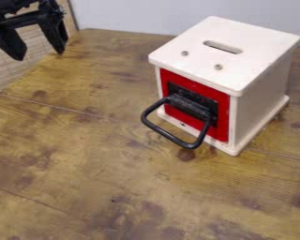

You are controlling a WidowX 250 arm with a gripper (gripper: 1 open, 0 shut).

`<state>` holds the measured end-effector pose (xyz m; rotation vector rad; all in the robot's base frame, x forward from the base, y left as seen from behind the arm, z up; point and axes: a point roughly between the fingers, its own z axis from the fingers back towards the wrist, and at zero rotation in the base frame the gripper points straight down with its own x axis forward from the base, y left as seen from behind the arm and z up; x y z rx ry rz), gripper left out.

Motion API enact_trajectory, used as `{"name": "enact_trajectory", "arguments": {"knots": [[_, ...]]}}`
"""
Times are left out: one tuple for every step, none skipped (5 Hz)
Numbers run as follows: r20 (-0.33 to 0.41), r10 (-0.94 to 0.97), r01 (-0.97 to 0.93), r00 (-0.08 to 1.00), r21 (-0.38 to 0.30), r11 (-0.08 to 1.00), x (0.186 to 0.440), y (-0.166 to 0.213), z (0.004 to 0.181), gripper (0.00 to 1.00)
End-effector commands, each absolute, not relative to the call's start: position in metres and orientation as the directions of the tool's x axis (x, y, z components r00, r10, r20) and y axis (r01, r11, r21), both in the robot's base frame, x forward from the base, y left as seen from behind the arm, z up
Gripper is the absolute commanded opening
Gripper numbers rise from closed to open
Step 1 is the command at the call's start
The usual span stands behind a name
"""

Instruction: Close the drawer

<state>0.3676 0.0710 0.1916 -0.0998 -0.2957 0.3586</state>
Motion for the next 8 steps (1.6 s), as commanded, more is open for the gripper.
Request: {"name": "enact_trajectory", "arguments": {"knots": [[0.336,0.265,-0.23,0.904,-0.14,0.963,0.37,0.068,0.213,1.0],[0.323,0.188,-0.155,0.927,-0.126,0.98,0.373,0.057,0.202,1.0],[0.31,0.141,-0.112,0.94,-0.111,0.987,0.371,0.049,0.188,1.0],[0.286,0.197,-0.183,0.938,-0.077,0.98,0.37,0.058,0.181,1.0],[0.283,0.279,-0.278,0.918,-0.044,0.96,0.371,0.069,0.177,1.0],[0.289,0.319,-0.33,0.903,-0.013,0.944,0.371,0.07,0.184,1.0],[0.289,0.293,-0.303,0.911,-0.011,0.953,0.374,0.065,0.19,1.0],[0.293,0.248,-0.258,0.923,-0.004,0.966,0.374,0.067,0.198,1.0]]}}
